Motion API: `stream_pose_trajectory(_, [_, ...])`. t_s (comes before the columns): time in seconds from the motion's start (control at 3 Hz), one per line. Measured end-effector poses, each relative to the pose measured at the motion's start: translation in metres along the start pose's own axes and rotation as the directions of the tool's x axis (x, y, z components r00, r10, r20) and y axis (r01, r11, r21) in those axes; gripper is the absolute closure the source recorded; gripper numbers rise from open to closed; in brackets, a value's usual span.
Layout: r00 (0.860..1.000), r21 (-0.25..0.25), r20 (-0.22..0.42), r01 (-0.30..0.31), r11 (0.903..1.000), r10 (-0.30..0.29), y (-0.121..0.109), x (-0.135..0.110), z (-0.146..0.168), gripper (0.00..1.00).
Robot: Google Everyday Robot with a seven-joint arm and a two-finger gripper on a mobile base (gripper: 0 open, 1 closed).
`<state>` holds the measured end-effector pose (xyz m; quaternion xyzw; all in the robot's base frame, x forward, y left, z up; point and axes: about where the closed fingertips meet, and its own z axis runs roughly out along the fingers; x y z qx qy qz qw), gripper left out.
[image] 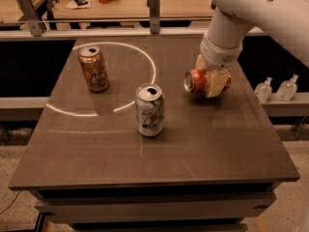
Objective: Knock coke can over
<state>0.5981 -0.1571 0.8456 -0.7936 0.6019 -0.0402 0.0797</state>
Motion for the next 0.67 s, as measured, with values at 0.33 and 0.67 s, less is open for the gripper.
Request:
stream_pose_trajectory(0.33, [1.000,0.001,0.000,0.000,1.0000,0.000,-0.0001,-0.0002,0.0002,0.84])
stream_pose_trajectory(0.67, [1.000,0.002,0.000,0.001,1.0000,-0.001,-0.0002,-0.0006,0.0007,0.60])
